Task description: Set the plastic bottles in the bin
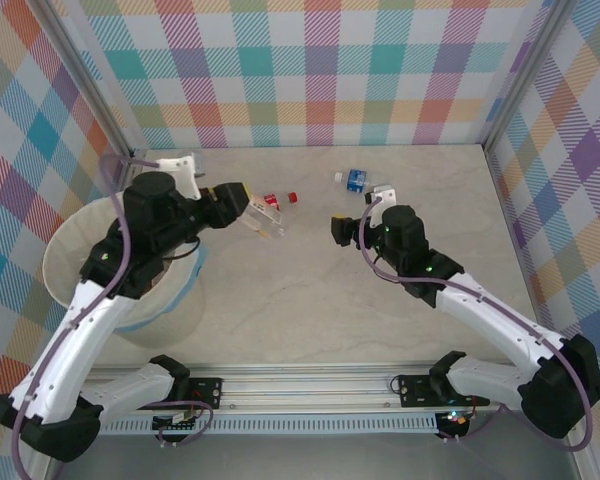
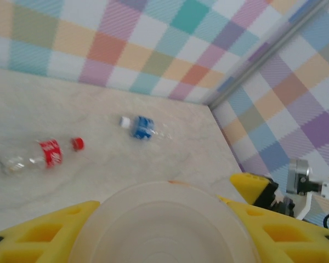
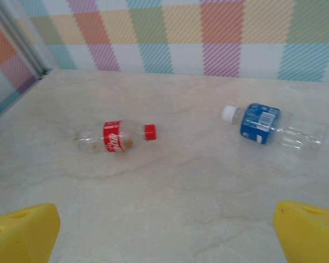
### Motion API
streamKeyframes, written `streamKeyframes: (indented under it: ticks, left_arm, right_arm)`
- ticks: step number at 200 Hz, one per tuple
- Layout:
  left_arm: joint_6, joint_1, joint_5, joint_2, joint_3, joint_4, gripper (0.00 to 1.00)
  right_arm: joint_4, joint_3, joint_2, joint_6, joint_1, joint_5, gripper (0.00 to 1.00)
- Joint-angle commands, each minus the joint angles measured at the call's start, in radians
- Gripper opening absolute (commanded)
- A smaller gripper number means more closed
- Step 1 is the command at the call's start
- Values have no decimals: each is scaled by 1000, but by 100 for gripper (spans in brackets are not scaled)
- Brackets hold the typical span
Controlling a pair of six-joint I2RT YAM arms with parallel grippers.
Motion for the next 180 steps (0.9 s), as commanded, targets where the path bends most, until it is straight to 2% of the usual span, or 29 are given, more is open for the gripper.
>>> streamKeyframes:
  ticks: [1,25,40,83,125,161,180]
  left_arm:
    - [81,23,-236,-59,82,-137,0]
    - [60,53,-424,-87,142,-234,0]
    - [55,95,-500,-90,178,-296,0]
    - [99,308,-569,-92,234,-370,0]
    - [244,355,-840,-53,255,-449,0]
    - [393,360,-924,-28,116,-343,0]
    - [463,361,-862,3,54,-283,1]
  right_arm:
    - [36,6,37,52,1,124,100]
    - [20,38,76,64,-1,120,100]
    - [17,50,96,71,-1,112,100]
    - [16,79,135,57,0,83,100]
    - [15,89,153,57,-1,78,100]
    - [15,90,158,76,-1,66,100]
    - [9,90,151,80,-1,62,100]
